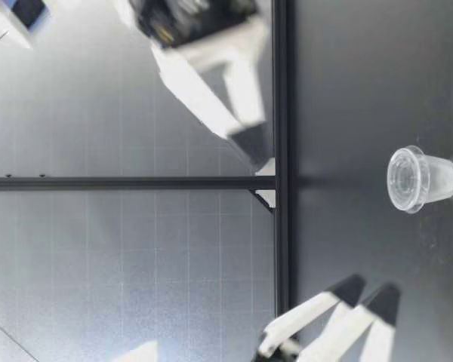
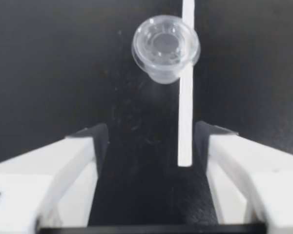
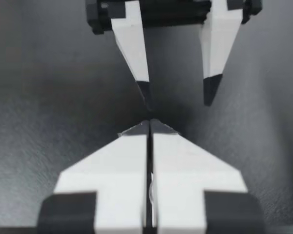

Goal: Pick up the plastic cup and open its lid.

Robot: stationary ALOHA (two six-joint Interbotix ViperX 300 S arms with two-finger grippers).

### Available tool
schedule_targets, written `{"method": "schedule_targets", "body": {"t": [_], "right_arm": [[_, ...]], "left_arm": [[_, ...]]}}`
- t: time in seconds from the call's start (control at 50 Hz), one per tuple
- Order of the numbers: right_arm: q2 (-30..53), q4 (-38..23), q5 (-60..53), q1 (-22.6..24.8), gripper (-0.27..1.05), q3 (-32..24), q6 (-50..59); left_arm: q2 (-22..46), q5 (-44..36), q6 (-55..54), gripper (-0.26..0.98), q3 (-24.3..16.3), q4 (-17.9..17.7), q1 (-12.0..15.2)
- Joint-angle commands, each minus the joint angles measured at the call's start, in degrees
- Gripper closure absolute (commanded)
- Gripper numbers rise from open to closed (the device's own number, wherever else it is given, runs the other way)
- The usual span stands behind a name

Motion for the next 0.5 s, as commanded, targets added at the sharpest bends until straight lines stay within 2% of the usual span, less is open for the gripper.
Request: {"method": "schedule_targets", "body": {"t": [0.0, 0.18, 0.48], "right_arm": [[1.1, 0.1, 3.0, -0.4, 0.97, -2.9, 0.0], [3.7, 0.1, 8.8, -0.8, 0.97, -5.1, 0.1], [6.1, 0.1, 10.5, -2.4, 0.97, -5.9, 0.1]], "left_arm": [[1.6, -2.7, 0.1, 0.09, -1.8, 0.4, -0.3], [5.3, -6.9, 0.1, 0.09, -2.8, 0.4, -0.6], [9.9, -10.5, 0.3, 0.09, -5.4, 0.6, -0.6]]}}
